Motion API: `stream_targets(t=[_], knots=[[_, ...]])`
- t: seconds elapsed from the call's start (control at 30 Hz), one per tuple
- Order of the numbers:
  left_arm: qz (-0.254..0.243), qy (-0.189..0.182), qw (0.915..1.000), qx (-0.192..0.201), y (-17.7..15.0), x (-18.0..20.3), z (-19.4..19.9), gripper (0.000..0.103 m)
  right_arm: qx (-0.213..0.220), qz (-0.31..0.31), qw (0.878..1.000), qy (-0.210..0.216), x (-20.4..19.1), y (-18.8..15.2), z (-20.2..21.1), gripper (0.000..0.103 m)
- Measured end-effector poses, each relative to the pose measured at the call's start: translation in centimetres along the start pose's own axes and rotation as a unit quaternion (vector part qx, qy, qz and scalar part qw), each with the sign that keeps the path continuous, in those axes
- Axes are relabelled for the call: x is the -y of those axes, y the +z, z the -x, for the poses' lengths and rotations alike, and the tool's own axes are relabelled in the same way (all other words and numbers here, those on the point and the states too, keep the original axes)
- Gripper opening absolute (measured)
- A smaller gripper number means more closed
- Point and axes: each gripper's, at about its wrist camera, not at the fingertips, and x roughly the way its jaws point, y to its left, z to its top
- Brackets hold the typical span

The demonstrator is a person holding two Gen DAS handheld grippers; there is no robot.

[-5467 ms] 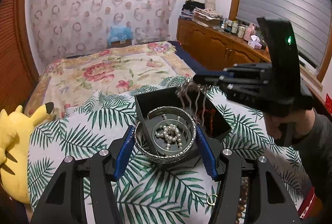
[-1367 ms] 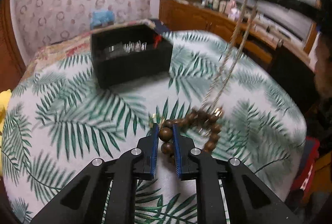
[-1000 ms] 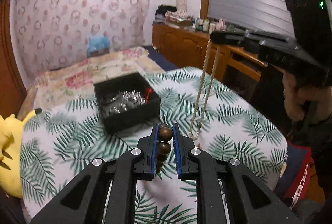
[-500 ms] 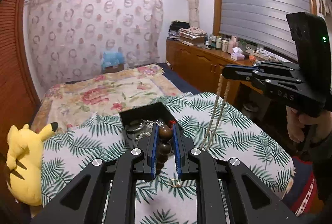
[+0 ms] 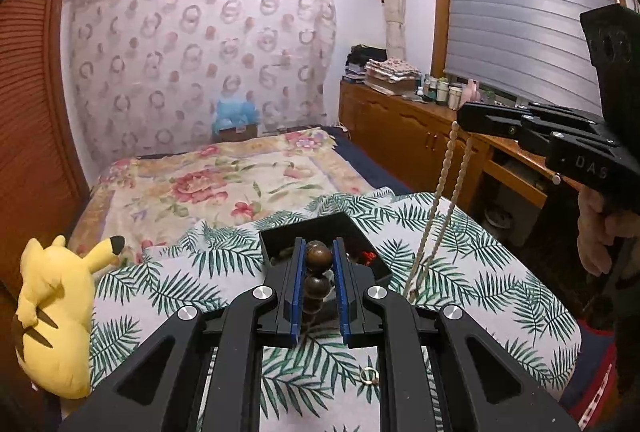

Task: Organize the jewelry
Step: 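Lower the bead bracelet into the black box with the left tool while the right tool drops the pearls in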

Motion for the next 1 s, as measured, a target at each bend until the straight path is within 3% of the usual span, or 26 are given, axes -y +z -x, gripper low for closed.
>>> stream_targets(t=[0.6, 1.0], knots=[[0.005, -0.015, 0.9998, 0.01, 3.0, -1.0, -3.1, 0.012, 0.03, 0.004, 0.999, 0.014, 2.1, 4.8, -3.5, 0.005], [0.009, -0.03, 0.9994, -0.012, 2.5, -1.6, -6.4, 0.012, 0.012, -0.005, 1.0, 0.009, 3.8, 4.7, -8.5, 0.005]])
